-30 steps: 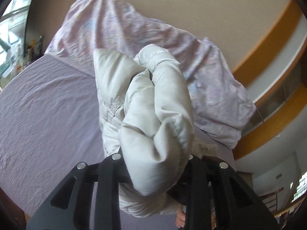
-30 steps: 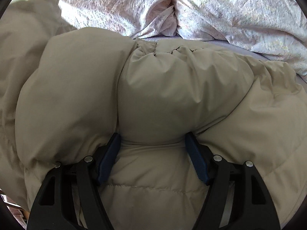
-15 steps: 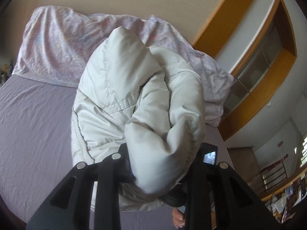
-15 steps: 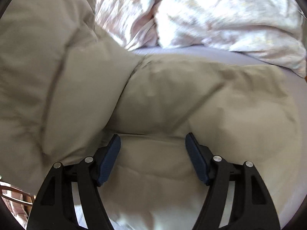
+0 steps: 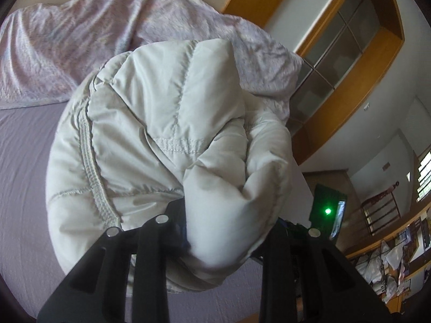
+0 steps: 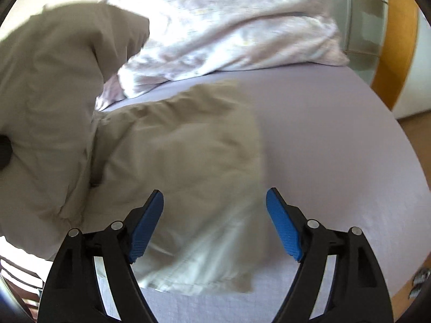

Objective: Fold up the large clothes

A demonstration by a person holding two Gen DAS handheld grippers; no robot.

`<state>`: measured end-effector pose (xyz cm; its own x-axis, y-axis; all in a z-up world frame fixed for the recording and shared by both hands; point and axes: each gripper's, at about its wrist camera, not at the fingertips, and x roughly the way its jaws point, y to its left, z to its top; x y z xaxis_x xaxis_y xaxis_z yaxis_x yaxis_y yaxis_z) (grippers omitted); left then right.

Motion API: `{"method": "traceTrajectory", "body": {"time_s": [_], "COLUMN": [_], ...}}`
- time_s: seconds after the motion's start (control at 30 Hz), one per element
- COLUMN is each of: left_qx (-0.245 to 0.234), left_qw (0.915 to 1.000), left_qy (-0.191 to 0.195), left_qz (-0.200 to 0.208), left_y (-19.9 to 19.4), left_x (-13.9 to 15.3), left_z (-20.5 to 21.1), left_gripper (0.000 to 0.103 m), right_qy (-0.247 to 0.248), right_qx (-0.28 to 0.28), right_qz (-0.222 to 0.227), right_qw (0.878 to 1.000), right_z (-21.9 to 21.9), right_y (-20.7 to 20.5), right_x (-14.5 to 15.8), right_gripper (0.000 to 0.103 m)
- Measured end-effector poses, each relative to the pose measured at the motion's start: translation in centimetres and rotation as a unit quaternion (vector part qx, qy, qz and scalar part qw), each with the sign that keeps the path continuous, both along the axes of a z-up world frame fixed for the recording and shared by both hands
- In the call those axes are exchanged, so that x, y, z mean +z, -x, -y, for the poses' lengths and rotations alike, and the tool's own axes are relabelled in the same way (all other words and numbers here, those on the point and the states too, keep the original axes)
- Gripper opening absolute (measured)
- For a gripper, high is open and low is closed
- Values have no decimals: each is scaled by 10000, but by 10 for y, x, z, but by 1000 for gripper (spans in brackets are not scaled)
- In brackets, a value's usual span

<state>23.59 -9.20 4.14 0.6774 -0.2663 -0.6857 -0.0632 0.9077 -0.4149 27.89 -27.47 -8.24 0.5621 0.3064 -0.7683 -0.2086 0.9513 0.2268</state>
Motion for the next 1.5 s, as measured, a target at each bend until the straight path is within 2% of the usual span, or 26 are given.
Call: {"method": "traceTrajectory", "body": {"time_s": [0.13,0.23,0.27,0.3,0.4,0.53,0.6,0.7,0.8,0.97,1.07,1.23,1.37,1.5], "left_qx": [-263,-438,-472,-495,-539,-553,-422,-71,454,1289,1571,1453,1190,1056], "left_qw": [9991,9972,9969,9969,9972,9979,9989,9992,9977,9875,9814,9815,9861,9861], "left_qy": [-207,-383,-365,-331,-205,-58,-136,-388,-485,-738,-772,-671,-524,-753], "left_qz": [-278,-480,-504,-514,-478,-330,-158,-43,-162,-530,-789,-1055,-1031,-1036], "left_y": [-20,-25,-25,-23,-17,-6,-1,-2,-3,-12,-17,-28,-35,-44], "left_x": [-12,-19,-18,-14,2,31,46,56,51,23,4,-24,-38,-45], "left_z": [39,65,67,71,69,57,45,16,-25,-90,-113,-114,-94,-76], "left_gripper": [29,38,46,55,71,76,80,81,81,81,81,81,81,82], "right_qy": [-65,-107,-121,-145,-210,-341,-467,-628,-815,-952,-870,-917,-885,-590], "right_qx": [-336,-579,-649,-733,-855,-784,-610,-229,319,1118,1427,1505,1383,1128], "right_qz": [-25,-25,-28,-32,38,315,505,688,706,824,840,641,544,543], "right_qw": [9994,9983,9978,9972,9961,9958,9958,9954,9937,9857,9824,9823,9849,9904], "right_z": [37,63,70,79,93,102,96,79,51,-3,-32,-57,-62,-61], "right_y": [2,4,4,5,6,0,-5,-10,-14,-20,-23,-33,-38,-48], "right_x": [0,1,2,4,12,42,63,93,118,140,143,134,126,117], "right_gripper": [80,80,80,80,80,80,80,80,80,80,78,58,54,54]}}
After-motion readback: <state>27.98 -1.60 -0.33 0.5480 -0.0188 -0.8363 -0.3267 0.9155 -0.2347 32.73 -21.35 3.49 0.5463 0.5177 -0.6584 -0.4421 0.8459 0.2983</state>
